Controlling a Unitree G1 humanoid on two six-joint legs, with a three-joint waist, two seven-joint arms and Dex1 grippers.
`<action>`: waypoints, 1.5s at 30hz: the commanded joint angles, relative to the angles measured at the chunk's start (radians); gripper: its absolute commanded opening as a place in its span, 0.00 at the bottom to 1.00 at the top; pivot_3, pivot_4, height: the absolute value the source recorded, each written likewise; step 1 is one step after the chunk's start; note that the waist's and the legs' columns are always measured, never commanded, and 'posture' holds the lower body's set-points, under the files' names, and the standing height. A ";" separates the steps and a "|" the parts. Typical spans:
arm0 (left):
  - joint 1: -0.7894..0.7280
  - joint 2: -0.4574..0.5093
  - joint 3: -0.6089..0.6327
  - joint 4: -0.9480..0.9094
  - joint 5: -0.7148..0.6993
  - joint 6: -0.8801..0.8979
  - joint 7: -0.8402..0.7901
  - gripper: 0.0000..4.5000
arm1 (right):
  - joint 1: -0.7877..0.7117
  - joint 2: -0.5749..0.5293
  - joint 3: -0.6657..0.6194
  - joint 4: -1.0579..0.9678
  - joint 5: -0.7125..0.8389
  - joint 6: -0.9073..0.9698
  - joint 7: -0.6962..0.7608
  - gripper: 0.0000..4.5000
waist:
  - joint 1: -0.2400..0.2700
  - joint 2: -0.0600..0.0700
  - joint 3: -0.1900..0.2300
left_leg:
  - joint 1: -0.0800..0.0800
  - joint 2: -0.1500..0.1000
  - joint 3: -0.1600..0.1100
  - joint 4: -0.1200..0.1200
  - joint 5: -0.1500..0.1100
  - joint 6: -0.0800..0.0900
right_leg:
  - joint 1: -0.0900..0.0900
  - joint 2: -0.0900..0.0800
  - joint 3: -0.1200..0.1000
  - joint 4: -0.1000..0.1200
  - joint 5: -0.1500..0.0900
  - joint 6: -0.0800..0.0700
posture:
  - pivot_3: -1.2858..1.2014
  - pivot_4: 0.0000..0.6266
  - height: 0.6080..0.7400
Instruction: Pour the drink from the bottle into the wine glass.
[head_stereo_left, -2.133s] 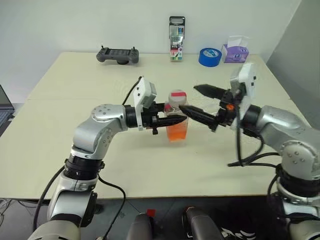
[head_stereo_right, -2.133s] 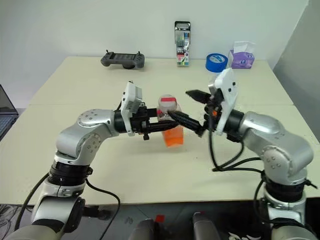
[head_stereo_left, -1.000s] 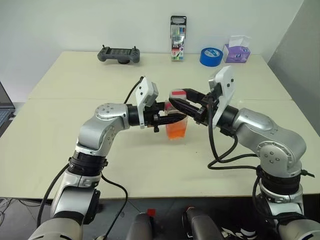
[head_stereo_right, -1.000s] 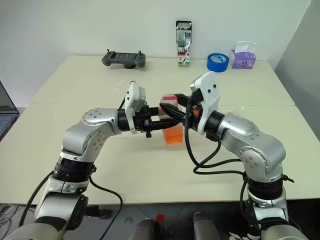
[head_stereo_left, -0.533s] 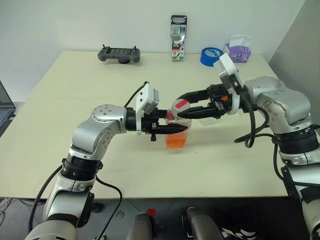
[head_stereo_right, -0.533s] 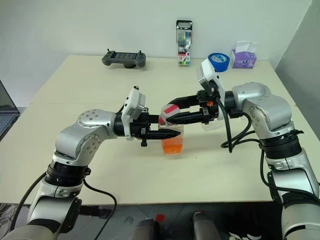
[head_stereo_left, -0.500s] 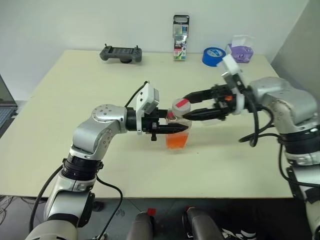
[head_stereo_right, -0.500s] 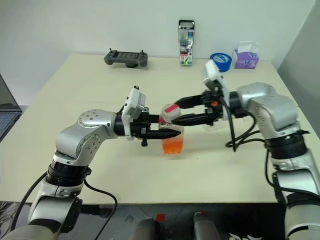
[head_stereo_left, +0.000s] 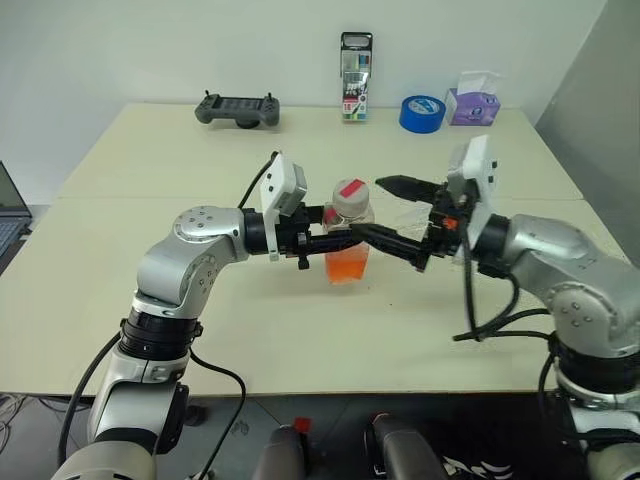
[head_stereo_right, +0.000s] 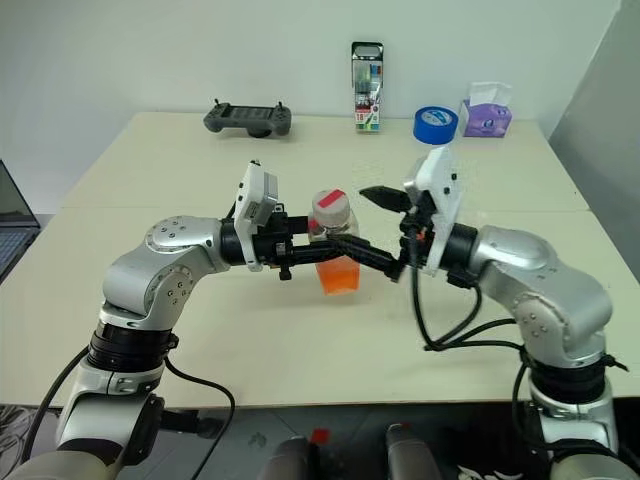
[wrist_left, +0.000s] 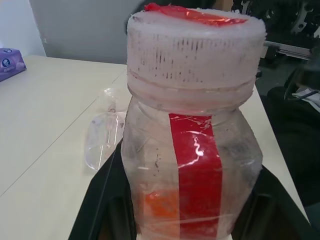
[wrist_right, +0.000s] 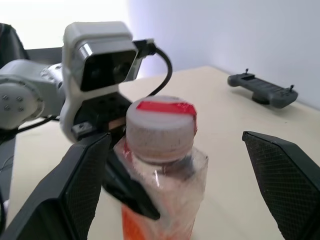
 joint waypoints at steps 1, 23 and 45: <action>-0.038 -0.006 0.007 0.001 0.001 -0.027 -0.002 0.40 | -0.029 0.032 -0.019 -0.039 0.004 -0.008 -0.072 0.99 | 0.002 0.000 0.000 | 0.000 0.000 0.000 0.000 0.000 0.000 | 0.000 -0.001 0.000 0.000 0.000 0.000 | 0.52 0.24 1.00; -0.033 -0.004 0.011 0.006 0.013 -0.036 0.000 0.40 | -0.053 0.085 0.058 -0.014 0.061 -0.010 -0.089 0.71 | 0.001 0.000 0.000 | -0.001 -0.001 0.000 0.000 0.000 0.000 | 0.000 -0.002 0.000 0.000 0.000 0.000 | 0.52 0.24 1.00; -0.028 -0.012 -0.012 -0.062 -0.049 0.006 -0.062 0.40 | -0.367 -0.241 0.177 0.602 -0.045 -0.255 0.741 0.47 | 0.000 0.001 0.001 | 0.002 0.000 0.001 -0.001 0.000 0.001 | 0.001 0.000 -0.001 0.000 0.000 -0.001 | 0.52 0.24 1.00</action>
